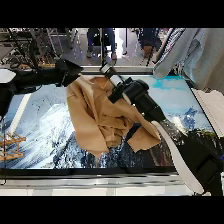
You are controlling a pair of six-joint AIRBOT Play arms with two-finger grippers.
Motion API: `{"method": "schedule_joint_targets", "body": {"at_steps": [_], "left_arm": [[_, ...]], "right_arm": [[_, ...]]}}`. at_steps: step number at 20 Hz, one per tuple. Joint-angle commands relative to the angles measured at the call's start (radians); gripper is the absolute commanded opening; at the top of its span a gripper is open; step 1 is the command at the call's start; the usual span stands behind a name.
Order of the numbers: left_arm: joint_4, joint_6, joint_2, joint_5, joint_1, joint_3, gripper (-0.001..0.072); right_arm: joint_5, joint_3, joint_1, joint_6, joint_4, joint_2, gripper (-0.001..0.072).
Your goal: Fold the clothes and pants, and hang the long-sleeved shirts on hangers.
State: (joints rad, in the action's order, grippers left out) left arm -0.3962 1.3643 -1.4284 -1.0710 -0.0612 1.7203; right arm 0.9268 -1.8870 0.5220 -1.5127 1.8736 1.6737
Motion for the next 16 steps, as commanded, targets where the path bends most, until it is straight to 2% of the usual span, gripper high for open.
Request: {"method": "schedule_joint_targets", "body": {"at_steps": [1,4,6,10,12,16], "left_arm": [[0.007,-0.037,0.12,-0.136,-0.024,0.026,0.051],[0.003,-0.038,0.278,-0.272,-0.012,0.026,0.051],[-0.004,-0.038,0.378,-0.312,0.015,0.026,0.051],[-0.147,-0.037,0.531,-0.314,0.106,0.026,0.0509],[-0.263,-0.037,0.576,-0.314,0.149,0.026,0.0509],[-0.49,-0.037,0.602,-0.314,0.17,0.026,0.0506]], "right_arm": [[-0.101,-0.076,-0.061,-0.271,-0.12,-0.032,0.0015],[-0.189,-0.181,-0.135,-0.401,-0.106,-0.097,0.0015],[-0.205,-0.196,-0.195,-0.47,-0.017,-0.167,0.0015],[-0.119,-0.196,-0.356,-0.469,0.176,-0.327,0.0016],[0.004,-0.196,-0.467,-0.469,0.27,-0.393,0.0016],[0.467,-0.17,-0.783,-0.469,0.429,-0.478,0.0016]]}}
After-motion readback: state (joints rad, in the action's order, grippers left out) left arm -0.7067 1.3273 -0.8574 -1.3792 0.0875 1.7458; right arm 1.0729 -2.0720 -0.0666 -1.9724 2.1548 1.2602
